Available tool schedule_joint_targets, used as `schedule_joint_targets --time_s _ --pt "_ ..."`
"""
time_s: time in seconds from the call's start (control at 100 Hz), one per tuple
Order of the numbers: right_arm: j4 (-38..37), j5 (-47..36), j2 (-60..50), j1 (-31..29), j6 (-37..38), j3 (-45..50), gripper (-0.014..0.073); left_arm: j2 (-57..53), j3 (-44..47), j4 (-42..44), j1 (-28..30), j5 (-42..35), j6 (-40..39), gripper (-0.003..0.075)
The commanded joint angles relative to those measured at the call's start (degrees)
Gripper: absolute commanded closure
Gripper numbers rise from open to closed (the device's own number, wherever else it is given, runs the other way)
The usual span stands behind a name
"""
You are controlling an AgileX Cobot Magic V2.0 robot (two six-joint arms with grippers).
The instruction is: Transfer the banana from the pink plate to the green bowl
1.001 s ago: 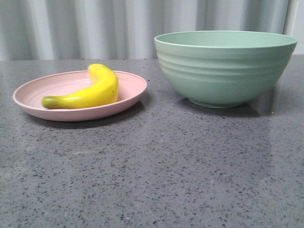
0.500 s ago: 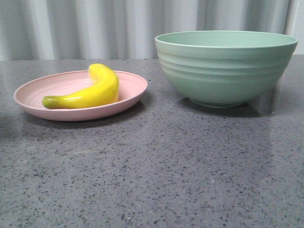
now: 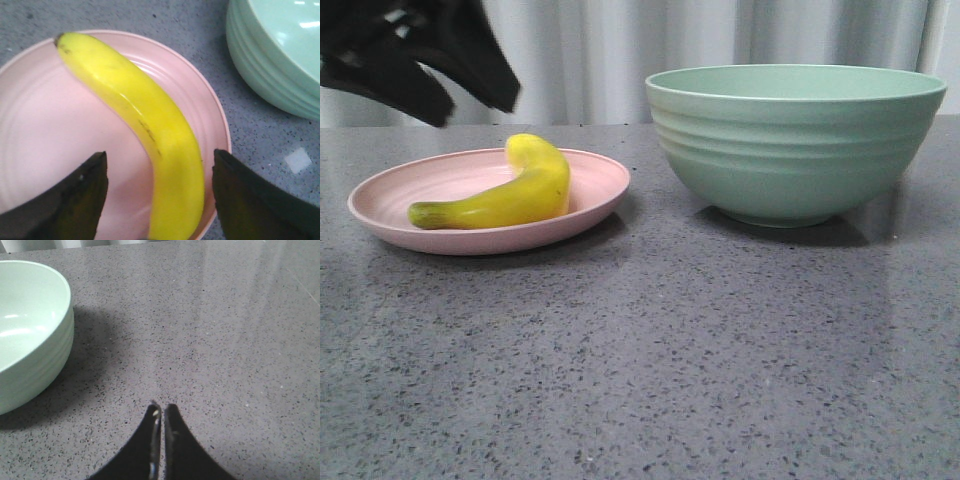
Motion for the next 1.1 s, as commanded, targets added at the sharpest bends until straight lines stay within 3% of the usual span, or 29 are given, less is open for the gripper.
schedule_joint_targets --time_s 0.0,0.33,1.091 --pt "-0.17 -4.54 0.53 -0.04 -0.29 -2.14 0.0666 1.39 -3.97 -1.71 -1.22 -1.01 -0.05 0.0307" --pt "-0.17 -4.54 0.53 -0.04 -0.29 -2.14 0.0666 5.63 -6.23 -3.41 -1.76 3.38 -0.05 0.0307" --pt "-0.17 -4.93 0.53 -0.04 -0.29 -2.14 0.0666 8.11 -6.23 -3.88 -1.76 4.87 -0.05 0.0309"
